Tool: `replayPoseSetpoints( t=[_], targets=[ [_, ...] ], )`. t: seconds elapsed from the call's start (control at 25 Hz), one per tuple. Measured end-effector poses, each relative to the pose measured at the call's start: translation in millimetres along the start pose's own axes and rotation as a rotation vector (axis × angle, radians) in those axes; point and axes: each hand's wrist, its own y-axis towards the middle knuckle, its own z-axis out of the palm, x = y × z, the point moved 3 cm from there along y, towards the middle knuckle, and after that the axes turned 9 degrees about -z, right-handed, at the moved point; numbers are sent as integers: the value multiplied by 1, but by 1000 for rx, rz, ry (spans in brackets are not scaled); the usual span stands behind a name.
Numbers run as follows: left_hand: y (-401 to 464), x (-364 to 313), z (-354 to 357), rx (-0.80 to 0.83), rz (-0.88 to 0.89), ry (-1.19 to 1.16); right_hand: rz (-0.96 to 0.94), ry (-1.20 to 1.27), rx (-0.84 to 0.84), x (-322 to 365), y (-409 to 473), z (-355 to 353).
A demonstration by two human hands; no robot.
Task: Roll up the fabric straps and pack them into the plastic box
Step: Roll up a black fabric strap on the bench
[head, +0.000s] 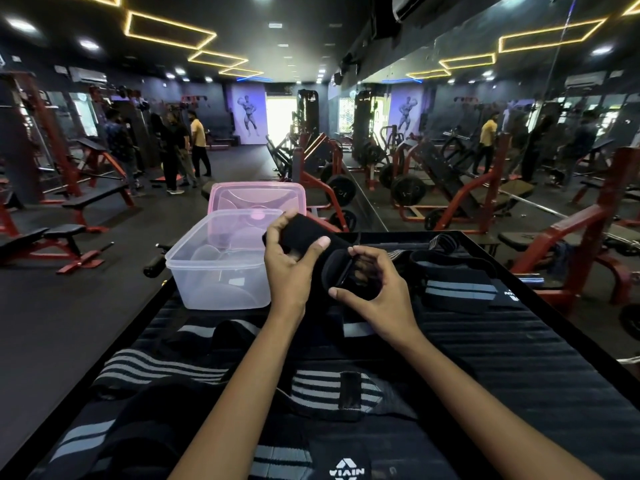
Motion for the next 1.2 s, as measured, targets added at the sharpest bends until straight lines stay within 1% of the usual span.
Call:
replayPoseSetpoints(
  t=[0.08, 0.16, 0.36, 0.44, 0.52, 0.56, 0.68, 0.84, 0.96, 1.2],
  targets=[
    [1, -2, -3, -25, 46, 65, 2, -5, 13, 0, 0, 0],
    [3, -2, -7, -73, 61, 78, 4, -4, 22, -1, 0, 1],
    [5, -3, -14, -204, 90, -71, 4, -42, 31, -1, 1, 0],
    [10, -3, -21, -249, 71, -163, -6, -70, 36, 0, 1, -1],
    [12, -4, -22, -216, 30, -197, -5, -79, 25, 1, 2, 0],
    [10, -3, -18, -161, 20, -165, 1, -79, 17, 1, 3, 0],
    [-2, 1, -1, -33, 66, 60, 8, -70, -8, 2, 3, 0],
    [-3, 6, -1, -13, 23, 92, 6, -60, -40, 3, 3, -1],
    [-7, 10, -3, -3, 37, 190, -11, -73, -38, 3, 3, 0],
    [-17, 15, 9, 106, 157, 446, -87, -136, -48, 6, 4, -2]
  ],
)
